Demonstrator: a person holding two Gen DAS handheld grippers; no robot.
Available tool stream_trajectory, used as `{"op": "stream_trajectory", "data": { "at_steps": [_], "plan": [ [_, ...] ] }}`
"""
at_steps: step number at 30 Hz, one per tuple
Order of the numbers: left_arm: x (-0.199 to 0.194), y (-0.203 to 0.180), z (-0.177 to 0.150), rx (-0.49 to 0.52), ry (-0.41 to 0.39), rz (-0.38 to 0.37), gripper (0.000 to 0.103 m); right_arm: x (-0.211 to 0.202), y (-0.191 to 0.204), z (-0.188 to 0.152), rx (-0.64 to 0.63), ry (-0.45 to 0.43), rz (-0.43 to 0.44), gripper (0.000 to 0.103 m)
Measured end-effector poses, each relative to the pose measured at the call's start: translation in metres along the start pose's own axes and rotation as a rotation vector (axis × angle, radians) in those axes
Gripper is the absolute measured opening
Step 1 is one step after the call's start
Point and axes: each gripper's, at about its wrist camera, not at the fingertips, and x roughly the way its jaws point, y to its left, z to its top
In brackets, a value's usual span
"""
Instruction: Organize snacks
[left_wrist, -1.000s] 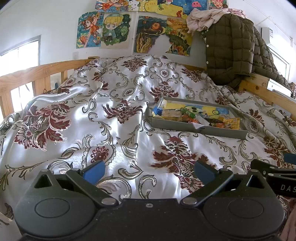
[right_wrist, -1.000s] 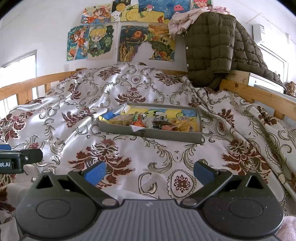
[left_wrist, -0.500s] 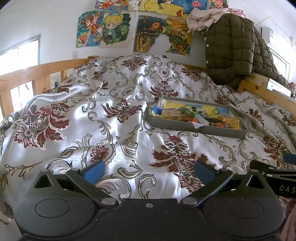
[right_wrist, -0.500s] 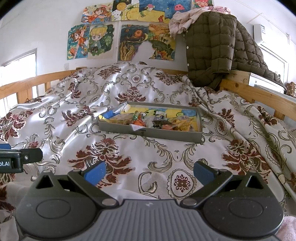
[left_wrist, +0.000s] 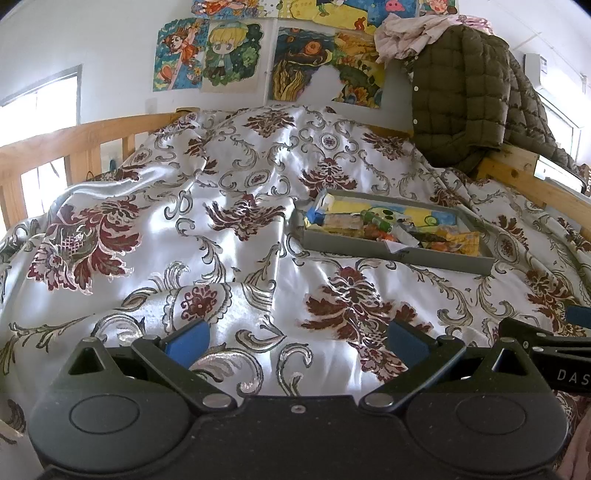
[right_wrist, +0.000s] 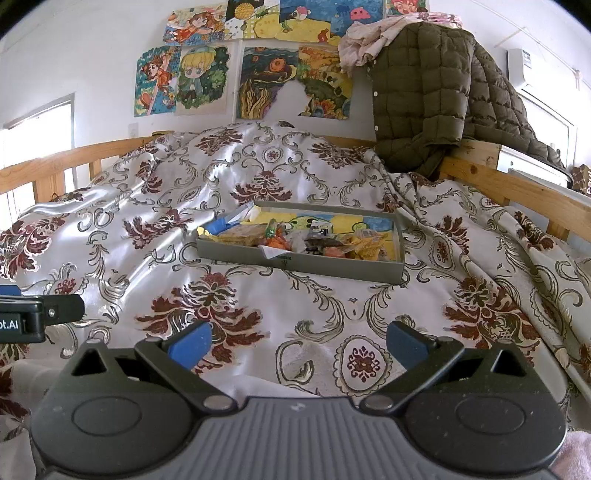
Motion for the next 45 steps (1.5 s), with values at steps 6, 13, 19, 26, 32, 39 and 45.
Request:
{"op": "stream_trajectory", "data": {
  "at_steps": [6, 13, 19, 26, 32, 39, 45],
  "plan": [
    [-0.003, 0.0, -0.006, 0.004, 0.005, 0.001, 0.102, 0.0, 0.0, 0.0, -0.001, 0.001, 0.0, 0.103],
    [-0.003, 0.0, -0.009, -0.004, 0.009, 0.002, 0.102, 0.0, 0.0, 0.0, -0.003, 0.002, -0.001, 0.103],
    [-0.002, 0.0, -0.007, -0.004, 0.01, 0.002, 0.102, 0.0, 0.001, 0.0, -0.004, 0.003, -0.002, 0.103],
    [-0.002, 0.001, -0.007, -0.007, 0.017, 0.001, 0.102, 0.0, 0.002, 0.001, -0.006, 0.004, -0.003, 0.103],
    [-0.001, 0.001, -0.006, -0.008, 0.017, 0.003, 0.102, 0.0, 0.003, 0.001, -0.006, 0.005, -0.003, 0.103],
    [-0.003, -0.002, -0.008, 0.008, 0.027, 0.035, 0.102, 0.0, 0.003, 0.001, -0.008, 0.006, -0.004, 0.103],
    [-0.002, 0.002, -0.006, -0.025, 0.064, 0.041, 0.102, 0.001, 0.004, 0.001, -0.011, 0.008, -0.005, 0.103]
  ]
}}
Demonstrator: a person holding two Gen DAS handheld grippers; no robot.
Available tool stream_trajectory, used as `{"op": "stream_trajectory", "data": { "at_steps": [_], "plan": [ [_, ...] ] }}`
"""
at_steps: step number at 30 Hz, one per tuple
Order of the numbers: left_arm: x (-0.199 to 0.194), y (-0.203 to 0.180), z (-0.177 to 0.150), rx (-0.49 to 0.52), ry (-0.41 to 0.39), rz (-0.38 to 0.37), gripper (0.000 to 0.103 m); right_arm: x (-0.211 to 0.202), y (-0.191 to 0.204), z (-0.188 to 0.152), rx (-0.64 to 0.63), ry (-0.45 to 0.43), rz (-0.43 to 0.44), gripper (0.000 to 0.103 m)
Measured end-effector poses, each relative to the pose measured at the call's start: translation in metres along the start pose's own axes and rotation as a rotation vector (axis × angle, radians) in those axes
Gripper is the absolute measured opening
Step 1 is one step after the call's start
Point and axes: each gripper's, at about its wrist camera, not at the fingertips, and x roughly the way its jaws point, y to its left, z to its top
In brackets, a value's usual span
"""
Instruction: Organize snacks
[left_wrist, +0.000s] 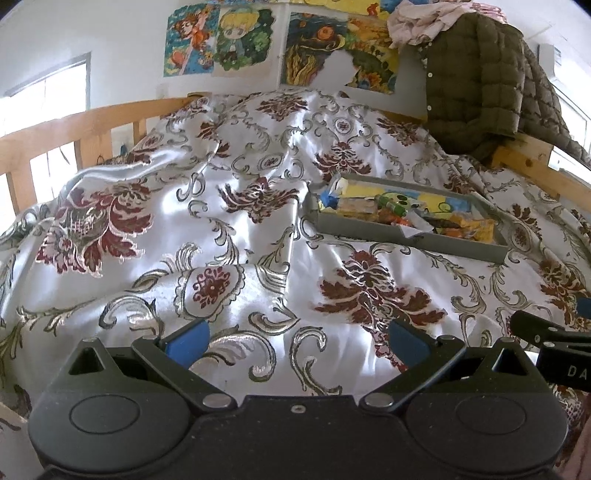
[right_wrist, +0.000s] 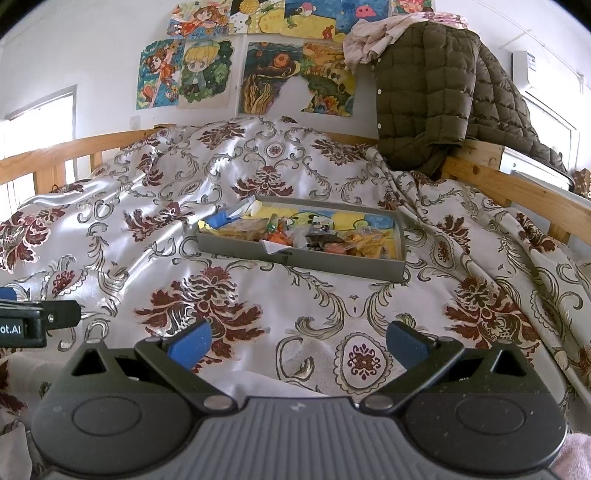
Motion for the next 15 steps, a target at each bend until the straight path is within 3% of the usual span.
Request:
{"op": "stream_trajectory", "data": {
  "at_steps": [15],
  "plan": [
    [0.0058, 0.0064, -0.0009, -0.007, 0.04, 0.015, 0.102, -0.0017, -0.0019, -0.0024, -0.005, 0.003, -0.002, 0.103]
  ]
}}
